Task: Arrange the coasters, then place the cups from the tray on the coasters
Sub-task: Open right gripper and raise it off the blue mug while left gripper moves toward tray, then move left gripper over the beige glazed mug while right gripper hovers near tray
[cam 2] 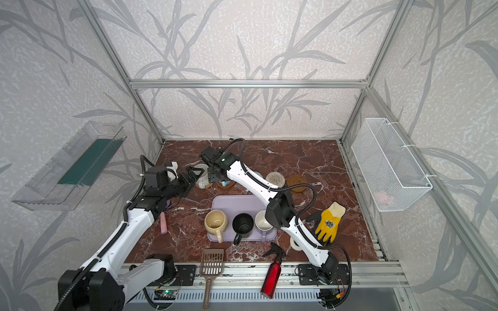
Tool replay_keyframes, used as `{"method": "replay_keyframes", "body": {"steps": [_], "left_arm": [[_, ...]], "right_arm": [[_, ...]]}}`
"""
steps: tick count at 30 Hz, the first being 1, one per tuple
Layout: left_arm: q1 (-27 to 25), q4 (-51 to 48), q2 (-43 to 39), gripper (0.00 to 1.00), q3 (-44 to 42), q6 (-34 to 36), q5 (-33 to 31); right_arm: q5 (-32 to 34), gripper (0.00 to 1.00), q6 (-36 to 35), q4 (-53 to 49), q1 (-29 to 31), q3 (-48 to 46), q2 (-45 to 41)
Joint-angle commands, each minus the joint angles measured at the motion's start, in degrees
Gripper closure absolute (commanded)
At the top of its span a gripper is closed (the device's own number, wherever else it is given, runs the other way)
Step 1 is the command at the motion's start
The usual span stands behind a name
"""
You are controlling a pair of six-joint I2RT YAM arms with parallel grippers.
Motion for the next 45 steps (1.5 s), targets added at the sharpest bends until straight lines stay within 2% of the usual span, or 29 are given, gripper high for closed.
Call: {"method": "replay_keyframes", "body": {"steps": [1,4,7,11,14,17,21,23,25,28,32,36,40,45], "left_arm": [[0.3,-5.7,-2.1,0.01,4.7,3.0,1.6],[0.3,-8.6,-4.9,0.01,5.2,3.7,1.0],[0.4,-10.7,-7.3,0.01,5.1,5.0,0.4],[0.5,-10.3,-8.4,0.01,4.6,3.8,3.8],[0.5,-12.5,-8.9,0.01,5.0,4.2,5.3],[0.4,-16.9,-8.8,0.01,6.3,5.9,6.2],[0.3,-20.3,-11.0,0.01,6.2,6.5,5.5],[-0.1,-23.0,-11.5,0.01,6.4,7.5,4.7],[-1.5,-23.7,-12.2,0.01,5.2,7.6,3.8],[-6.3,-27.0,-12.2,0.01,4.0,8.3,-1.1],[-18.0,-34.2,-11.0,0.01,5.7,9.6,-15.0],[-25.4,-42.8,-9.8,0.01,8.5,9.7,-27.1],[-31.5,-44.2,-9.7,0.01,7.8,6.4,-29.9],[-38.7,-43.1,-9.7,0.03,6.1,1.2,-32.5]], "right_arm": [[-0.1,0.14,-1.5,0.2,0.3,-3.6,-8.3],[0.9,0.12,-1.9,1.2,0.4,-7.8,-12.9],[2.4,0.09,-5.7,0.2,0.6,-10.2,-16.4],[6.1,0.02,-10.4,-1.8,1.1,-14.0,-20.8],[9.1,0.01,-12.6,0.1,1.2,-21.4,-26.5],[10.3,0.0,-14.0,7.7,1.2,-33.2,-35.0],[10.4,0.01,-14.6,23.0,1.1,-52.1,-50.0],[7.1,0.01,-19.5,29.6,1.0,-59.9,-56.4],[4.6,0.01,-21.0,33.1,0.4,-65.4,-61.6],[-0.1,0.01,-19.5,28.7,-2.0,-66.5,-63.8],[-1.8,0.01,-18.5,22.5,-2.2,-68.5,-65.0],[-4.2,0.01,-16.0,22.1,-2.2,-72.8,-67.1],[-7.2,0.01,-13.8,23.5,-2.1,-76.5,-68.5],[-6.5,0.01,-13.8,22.5,-2.1,-76.1,-67.0]]}}
